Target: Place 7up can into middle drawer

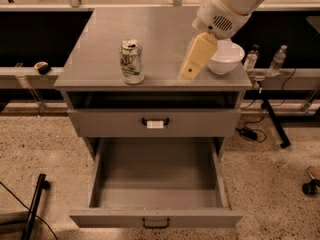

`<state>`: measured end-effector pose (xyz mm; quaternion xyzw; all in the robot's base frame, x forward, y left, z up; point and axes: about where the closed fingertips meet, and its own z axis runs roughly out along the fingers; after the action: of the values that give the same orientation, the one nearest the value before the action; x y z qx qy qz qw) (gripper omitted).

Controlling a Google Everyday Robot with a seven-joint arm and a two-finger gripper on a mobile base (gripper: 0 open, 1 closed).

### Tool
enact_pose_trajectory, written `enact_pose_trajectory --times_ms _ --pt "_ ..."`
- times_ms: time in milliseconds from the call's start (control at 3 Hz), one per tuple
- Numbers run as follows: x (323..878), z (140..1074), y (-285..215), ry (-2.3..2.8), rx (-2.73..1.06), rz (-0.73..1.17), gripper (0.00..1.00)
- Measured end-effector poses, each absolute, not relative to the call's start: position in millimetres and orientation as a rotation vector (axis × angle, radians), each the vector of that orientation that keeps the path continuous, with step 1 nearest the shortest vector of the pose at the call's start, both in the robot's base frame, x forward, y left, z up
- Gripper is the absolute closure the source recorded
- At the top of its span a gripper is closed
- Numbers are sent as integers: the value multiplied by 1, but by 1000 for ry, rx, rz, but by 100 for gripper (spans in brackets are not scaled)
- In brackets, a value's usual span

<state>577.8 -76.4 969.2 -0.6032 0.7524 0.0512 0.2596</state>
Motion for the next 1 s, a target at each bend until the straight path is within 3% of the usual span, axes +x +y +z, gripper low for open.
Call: enact_pose_trajectory --times_ms 333,1000 --pt "630 956 -12 2021 -1586 242 0" --pt "677 943 38 2035 -1503 356 0"
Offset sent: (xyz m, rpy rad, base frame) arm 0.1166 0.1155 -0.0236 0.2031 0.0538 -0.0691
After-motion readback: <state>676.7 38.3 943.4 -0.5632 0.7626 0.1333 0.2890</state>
